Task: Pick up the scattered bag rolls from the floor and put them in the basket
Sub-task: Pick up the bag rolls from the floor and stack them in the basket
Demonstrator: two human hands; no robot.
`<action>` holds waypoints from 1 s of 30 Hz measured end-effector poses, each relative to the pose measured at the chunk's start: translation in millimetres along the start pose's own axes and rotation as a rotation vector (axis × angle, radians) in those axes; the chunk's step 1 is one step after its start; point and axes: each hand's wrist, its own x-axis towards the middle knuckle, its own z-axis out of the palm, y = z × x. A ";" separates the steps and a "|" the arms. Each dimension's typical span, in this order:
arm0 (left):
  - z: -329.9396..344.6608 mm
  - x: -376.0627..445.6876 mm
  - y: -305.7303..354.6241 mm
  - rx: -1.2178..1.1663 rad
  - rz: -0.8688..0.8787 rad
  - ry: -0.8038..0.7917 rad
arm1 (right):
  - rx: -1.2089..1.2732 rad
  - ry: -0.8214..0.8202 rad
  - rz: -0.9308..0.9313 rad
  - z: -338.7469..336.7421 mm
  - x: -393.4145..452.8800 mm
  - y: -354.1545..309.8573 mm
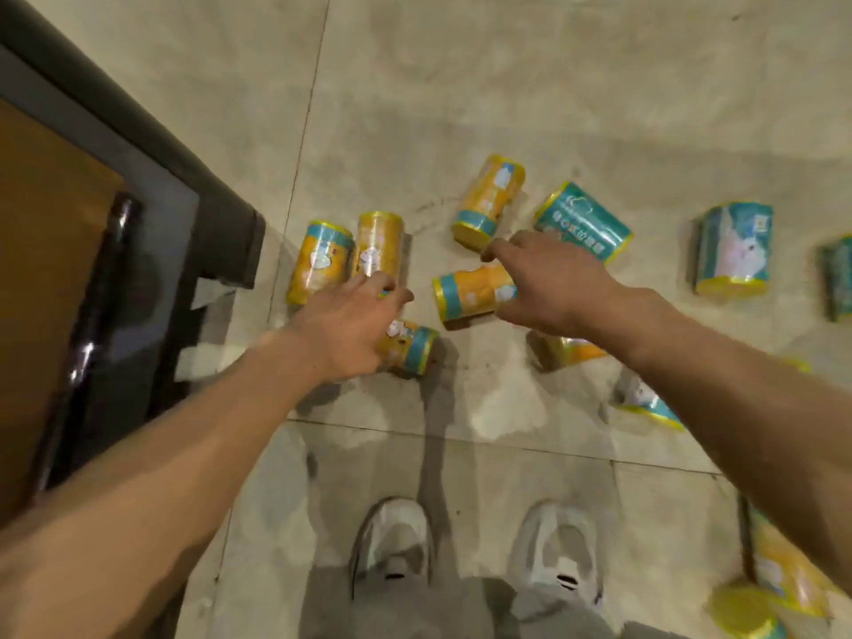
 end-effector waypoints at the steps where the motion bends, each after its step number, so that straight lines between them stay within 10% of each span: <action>1: 17.2 9.9 -5.1 0.022 0.018 -0.003 | -0.017 0.001 -0.009 16.2 11.3 2.8; 30: 99.3 52.8 -7.5 0.020 -0.038 -0.029 | -0.122 0.023 -0.035 123.3 58.7 4.1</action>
